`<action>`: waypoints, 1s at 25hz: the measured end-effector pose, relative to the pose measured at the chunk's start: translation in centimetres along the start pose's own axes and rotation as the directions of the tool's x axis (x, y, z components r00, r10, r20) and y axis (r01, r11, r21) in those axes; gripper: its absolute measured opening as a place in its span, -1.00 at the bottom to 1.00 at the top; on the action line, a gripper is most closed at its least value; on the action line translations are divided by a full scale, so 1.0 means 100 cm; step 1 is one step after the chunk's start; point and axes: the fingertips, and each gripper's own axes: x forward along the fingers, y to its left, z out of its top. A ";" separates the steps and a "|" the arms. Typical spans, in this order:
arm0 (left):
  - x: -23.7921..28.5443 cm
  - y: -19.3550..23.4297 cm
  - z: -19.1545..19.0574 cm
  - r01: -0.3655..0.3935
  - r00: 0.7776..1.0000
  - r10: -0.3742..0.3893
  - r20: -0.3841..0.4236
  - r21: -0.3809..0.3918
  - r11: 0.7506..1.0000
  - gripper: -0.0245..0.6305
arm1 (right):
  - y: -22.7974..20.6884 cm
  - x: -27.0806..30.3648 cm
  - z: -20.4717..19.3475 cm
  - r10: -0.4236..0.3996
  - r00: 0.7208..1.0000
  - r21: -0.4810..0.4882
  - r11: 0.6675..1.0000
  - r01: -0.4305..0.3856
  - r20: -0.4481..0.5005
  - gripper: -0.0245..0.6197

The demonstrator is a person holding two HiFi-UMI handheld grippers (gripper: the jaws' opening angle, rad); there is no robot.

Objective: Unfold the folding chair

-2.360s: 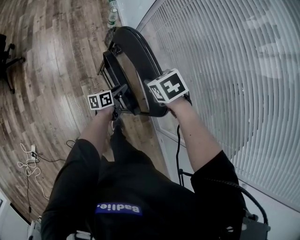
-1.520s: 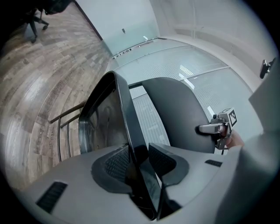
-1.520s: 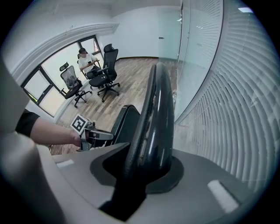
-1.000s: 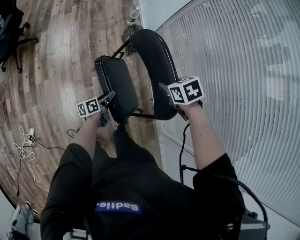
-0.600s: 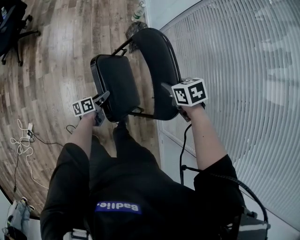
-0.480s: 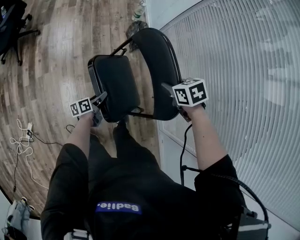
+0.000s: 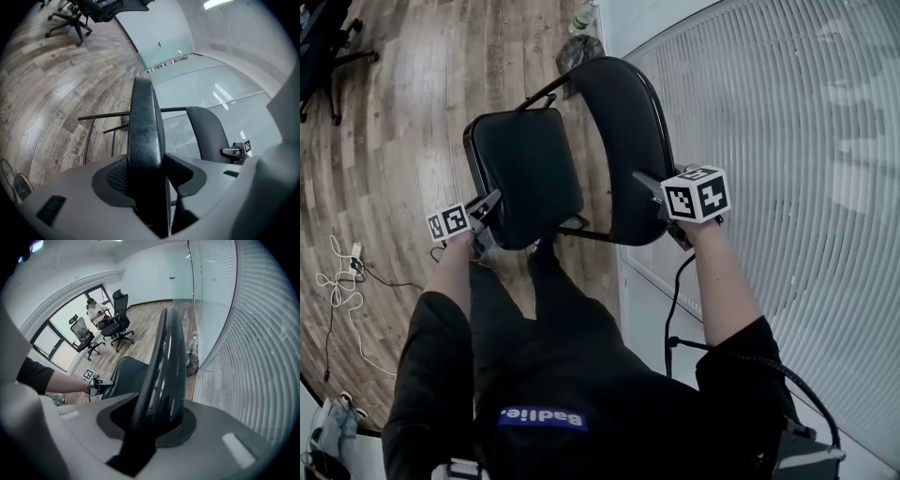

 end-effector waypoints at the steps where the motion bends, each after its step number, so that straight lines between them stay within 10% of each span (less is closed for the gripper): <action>1: -0.001 0.005 -0.001 0.006 1.000 -0.006 -0.003 -0.004 1.000 -0.35 | -0.002 0.001 -0.002 0.004 1.000 0.003 1.000 -0.004 0.002 -0.63; 25: -0.027 0.132 -0.001 0.007 1.000 -0.007 0.018 -0.052 0.999 -0.19 | -0.020 0.053 -0.026 0.111 0.993 0.052 0.992 -0.112 0.034 -0.63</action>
